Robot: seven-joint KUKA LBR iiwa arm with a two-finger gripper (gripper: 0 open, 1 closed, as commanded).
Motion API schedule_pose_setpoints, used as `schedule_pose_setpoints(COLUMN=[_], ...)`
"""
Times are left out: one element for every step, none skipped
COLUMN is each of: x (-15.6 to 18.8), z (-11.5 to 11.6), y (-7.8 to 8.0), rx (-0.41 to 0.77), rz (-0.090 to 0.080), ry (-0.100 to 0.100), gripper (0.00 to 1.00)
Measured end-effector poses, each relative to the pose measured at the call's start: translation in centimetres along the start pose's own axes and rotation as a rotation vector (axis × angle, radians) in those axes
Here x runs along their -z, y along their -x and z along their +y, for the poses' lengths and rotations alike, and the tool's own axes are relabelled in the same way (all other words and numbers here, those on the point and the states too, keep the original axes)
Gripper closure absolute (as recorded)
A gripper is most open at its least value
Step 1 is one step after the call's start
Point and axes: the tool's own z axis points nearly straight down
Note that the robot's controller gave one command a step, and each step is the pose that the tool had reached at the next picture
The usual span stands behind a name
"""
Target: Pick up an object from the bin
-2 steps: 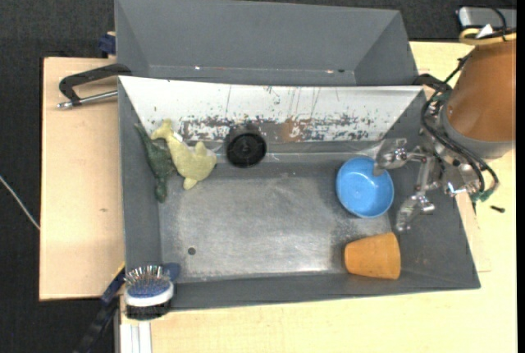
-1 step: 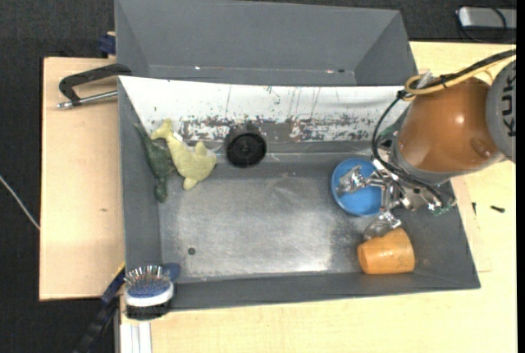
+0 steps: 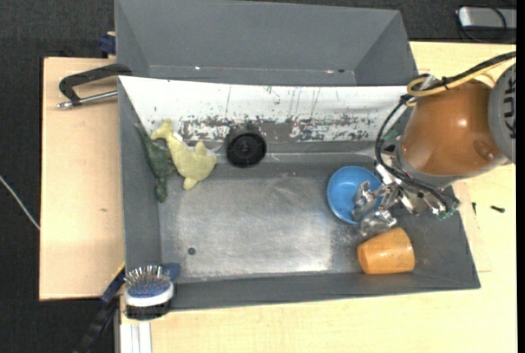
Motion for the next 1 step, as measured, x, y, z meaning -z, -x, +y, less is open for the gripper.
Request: schedule_pose_setpoints(x=[15.9], z=[-1.02], y=[0.21], rx=[0.224], rz=[-0.001], ry=[-0.002], gripper=[1.0])
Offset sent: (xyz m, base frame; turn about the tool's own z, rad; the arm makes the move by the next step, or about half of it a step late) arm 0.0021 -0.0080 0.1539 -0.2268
